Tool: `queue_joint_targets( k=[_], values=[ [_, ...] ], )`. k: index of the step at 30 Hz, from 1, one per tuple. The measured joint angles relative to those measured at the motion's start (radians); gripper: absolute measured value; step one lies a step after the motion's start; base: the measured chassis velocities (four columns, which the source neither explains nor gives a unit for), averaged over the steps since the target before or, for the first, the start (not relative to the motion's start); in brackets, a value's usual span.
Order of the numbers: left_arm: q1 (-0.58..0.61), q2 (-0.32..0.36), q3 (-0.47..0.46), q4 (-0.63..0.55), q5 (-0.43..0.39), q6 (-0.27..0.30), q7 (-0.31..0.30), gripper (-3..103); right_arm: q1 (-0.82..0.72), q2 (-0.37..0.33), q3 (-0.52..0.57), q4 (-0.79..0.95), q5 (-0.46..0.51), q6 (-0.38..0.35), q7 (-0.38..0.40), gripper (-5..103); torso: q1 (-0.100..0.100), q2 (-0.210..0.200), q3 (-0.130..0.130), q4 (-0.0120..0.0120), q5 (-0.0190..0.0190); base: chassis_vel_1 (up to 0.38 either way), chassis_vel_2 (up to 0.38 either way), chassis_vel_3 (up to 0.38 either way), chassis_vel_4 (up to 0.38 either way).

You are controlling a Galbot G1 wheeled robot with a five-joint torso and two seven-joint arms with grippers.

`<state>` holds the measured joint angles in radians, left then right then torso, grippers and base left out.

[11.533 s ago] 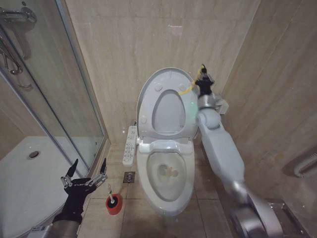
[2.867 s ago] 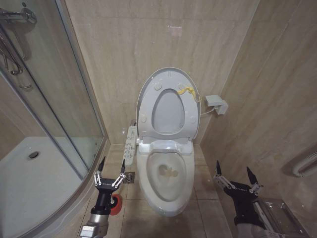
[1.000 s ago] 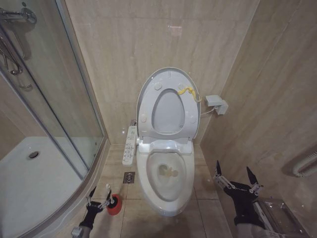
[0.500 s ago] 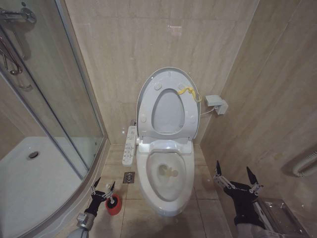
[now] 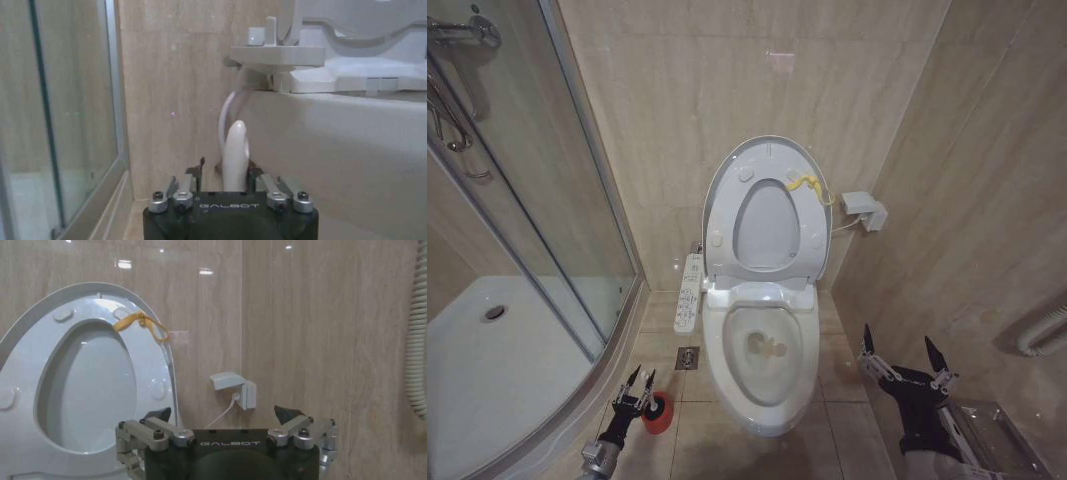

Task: Open the toilet lid, clean the toilet bowl with a toilet brush, close the toilet lid, and flush.

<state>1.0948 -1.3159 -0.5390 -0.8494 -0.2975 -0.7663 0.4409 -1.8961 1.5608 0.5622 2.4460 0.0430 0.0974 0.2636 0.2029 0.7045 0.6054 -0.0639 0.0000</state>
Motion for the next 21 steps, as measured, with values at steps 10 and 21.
queue_joint_targets(
  k=[10, 21],
  values=[
    [0.002, 0.004, -0.005, 0.003, -0.005, -0.006, 0.007, 32, 0.0, 0.0, 0.0, 0.0, 0.0, 0.0, 0.0, 100, 0.0, 0.0, 0.0, -0.0003, -0.0001, 0.0, 0.0, 0.0, 0.0],
    [0.067, 0.019, -0.014, -0.078, -0.053, 0.012, -0.008, 20, 0.0, 0.0, 0.0, 0.0, 0.0, 0.0, 0.0, 100, 0.0, 0.0, 0.0, -0.0001, -0.0001, 0.0, 0.0, 0.0, 0.0]
  ],
)
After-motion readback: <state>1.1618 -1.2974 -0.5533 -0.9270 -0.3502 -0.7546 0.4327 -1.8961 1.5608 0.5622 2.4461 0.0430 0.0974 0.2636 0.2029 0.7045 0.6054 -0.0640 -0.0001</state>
